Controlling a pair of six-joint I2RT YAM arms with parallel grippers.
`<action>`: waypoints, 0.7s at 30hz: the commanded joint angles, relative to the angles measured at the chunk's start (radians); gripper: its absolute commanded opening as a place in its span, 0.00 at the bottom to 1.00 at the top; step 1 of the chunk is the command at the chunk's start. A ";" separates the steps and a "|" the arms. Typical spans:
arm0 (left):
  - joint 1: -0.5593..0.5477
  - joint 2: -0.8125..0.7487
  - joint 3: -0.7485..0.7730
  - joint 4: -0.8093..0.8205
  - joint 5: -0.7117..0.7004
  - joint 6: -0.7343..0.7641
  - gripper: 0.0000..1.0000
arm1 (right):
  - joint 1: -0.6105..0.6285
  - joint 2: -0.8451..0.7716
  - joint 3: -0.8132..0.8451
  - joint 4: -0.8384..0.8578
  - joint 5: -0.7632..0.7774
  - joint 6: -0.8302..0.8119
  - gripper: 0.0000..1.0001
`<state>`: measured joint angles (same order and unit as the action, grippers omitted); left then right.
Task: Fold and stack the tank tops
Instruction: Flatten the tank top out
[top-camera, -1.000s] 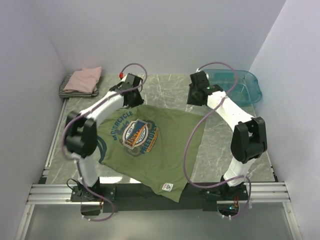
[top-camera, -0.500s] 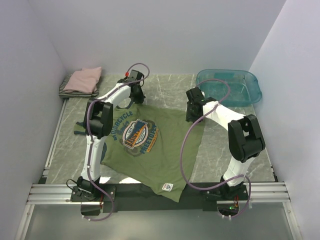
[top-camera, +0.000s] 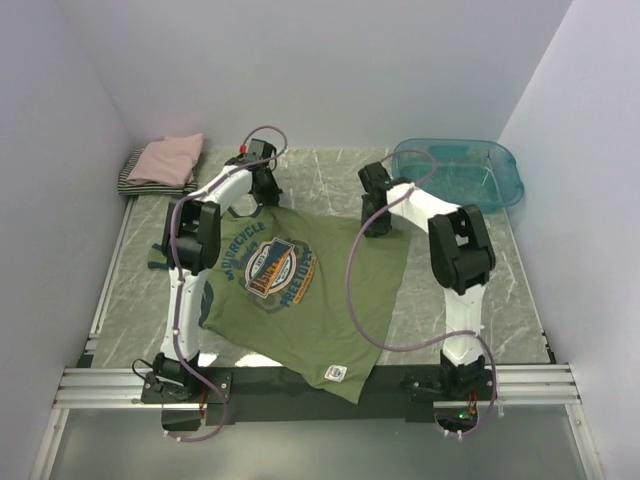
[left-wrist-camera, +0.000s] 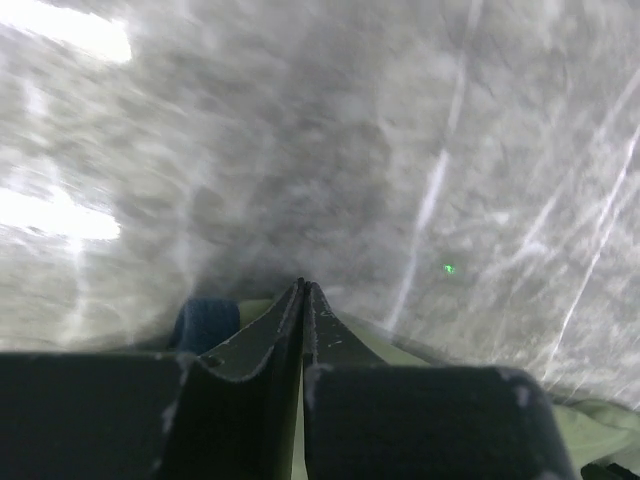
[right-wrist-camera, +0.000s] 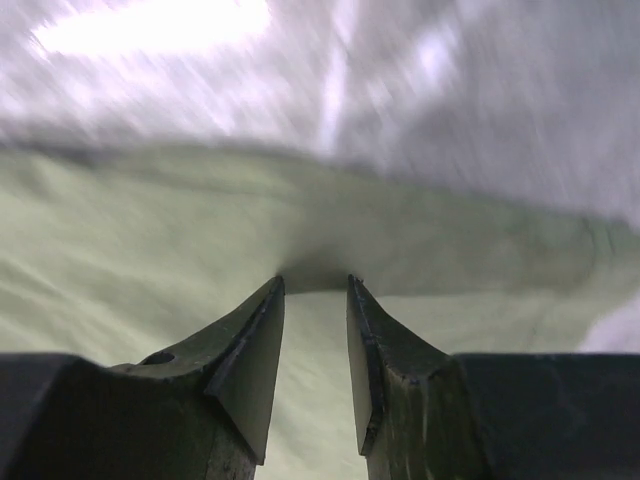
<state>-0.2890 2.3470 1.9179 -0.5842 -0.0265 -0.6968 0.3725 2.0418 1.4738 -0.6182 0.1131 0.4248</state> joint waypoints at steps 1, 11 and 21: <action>0.062 0.060 0.010 -0.029 -0.061 -0.010 0.09 | 0.005 0.088 0.144 -0.069 -0.024 -0.021 0.39; 0.215 0.136 0.184 0.007 0.037 -0.061 0.09 | 0.011 0.520 1.004 -0.372 -0.110 -0.064 0.47; 0.235 -0.170 -0.026 0.366 0.154 0.020 0.41 | -0.021 0.362 0.844 -0.121 -0.115 -0.054 0.56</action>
<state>-0.0387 2.3497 1.9102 -0.3828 0.0887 -0.7238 0.3630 2.5130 2.2868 -0.8249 -0.0032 0.3767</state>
